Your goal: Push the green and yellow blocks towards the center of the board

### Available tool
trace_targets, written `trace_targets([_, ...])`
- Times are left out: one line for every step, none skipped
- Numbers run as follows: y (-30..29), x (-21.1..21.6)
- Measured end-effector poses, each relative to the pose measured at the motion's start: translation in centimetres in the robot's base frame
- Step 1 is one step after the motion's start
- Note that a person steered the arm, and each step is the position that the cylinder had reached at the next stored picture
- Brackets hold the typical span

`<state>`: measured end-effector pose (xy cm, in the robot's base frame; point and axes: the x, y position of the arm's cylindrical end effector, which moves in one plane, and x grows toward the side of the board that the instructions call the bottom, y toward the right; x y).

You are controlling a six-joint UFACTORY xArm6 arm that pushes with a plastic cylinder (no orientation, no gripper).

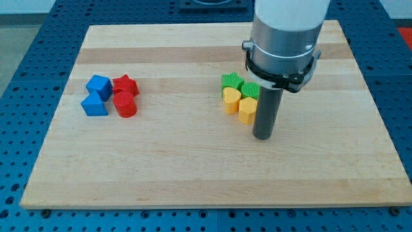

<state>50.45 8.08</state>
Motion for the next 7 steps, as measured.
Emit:
trace_targets([0.1,-0.1])
trace_targets([0.2,-0.2])
trace_targets([0.2,-0.8])
trace_targets([0.2,-1.0])
trace_targets([0.2,-1.2])
trace_targets([0.2,-1.3])
trace_targets([0.0,-1.3])
